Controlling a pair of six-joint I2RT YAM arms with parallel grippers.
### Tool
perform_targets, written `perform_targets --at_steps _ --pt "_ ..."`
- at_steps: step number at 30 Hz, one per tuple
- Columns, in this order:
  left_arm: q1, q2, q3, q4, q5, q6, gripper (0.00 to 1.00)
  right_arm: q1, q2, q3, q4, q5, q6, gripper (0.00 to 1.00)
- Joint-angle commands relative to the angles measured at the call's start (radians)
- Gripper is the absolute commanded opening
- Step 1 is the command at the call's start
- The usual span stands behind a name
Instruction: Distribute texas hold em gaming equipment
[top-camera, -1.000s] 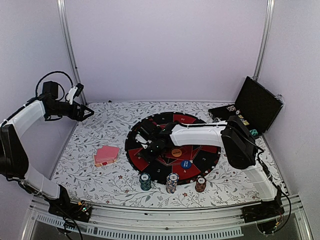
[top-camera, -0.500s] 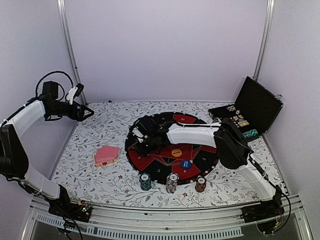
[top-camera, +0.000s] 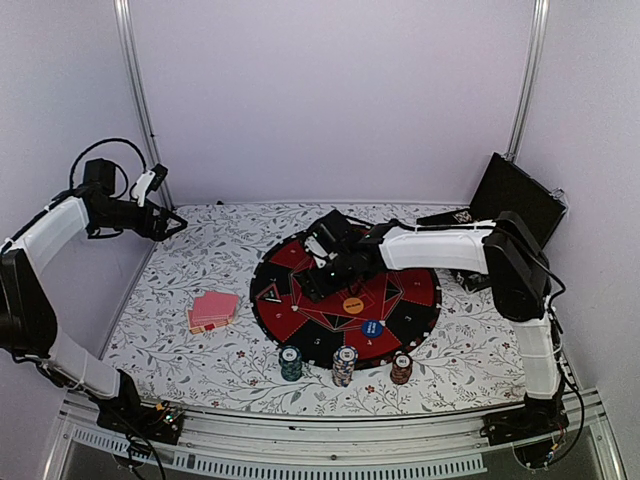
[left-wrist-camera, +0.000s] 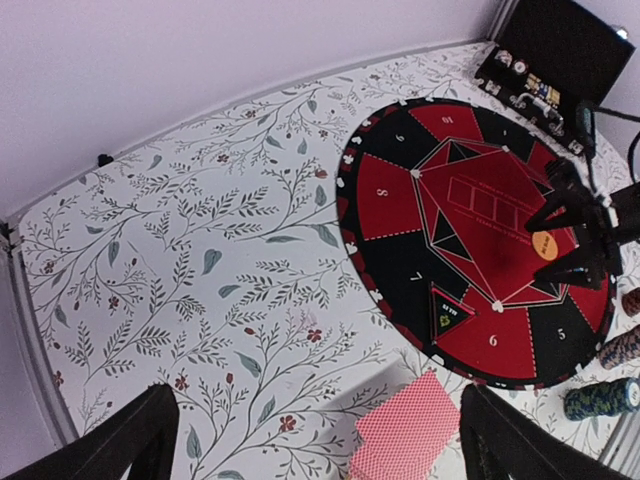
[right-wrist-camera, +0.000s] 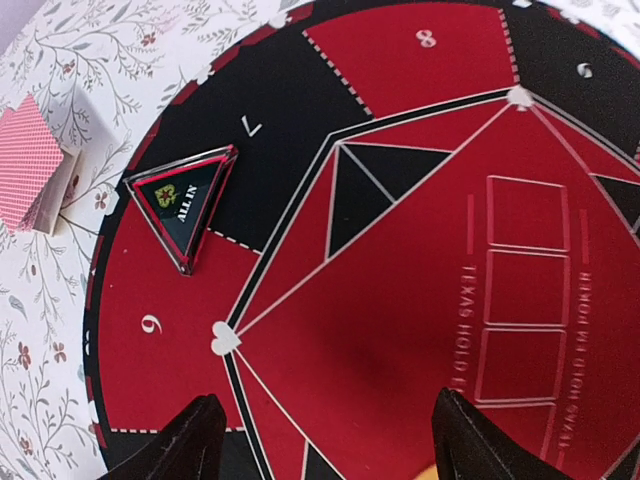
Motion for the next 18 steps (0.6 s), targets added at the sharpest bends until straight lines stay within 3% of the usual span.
perform_targets --at_steps 1,9,18 --pt "-0.010 0.005 0.029 -0.041 0.018 0.026 1.00 -0.005 -0.129 -0.092 0.005 0.034 0.041 0.76" --pt "-0.016 0.011 0.053 -0.060 0.031 0.026 1.00 -0.006 -0.213 -0.265 -0.059 0.124 0.102 0.85" --pt "-0.038 0.010 0.063 -0.065 0.030 0.020 1.00 -0.006 -0.244 -0.349 -0.062 0.138 0.133 0.85"
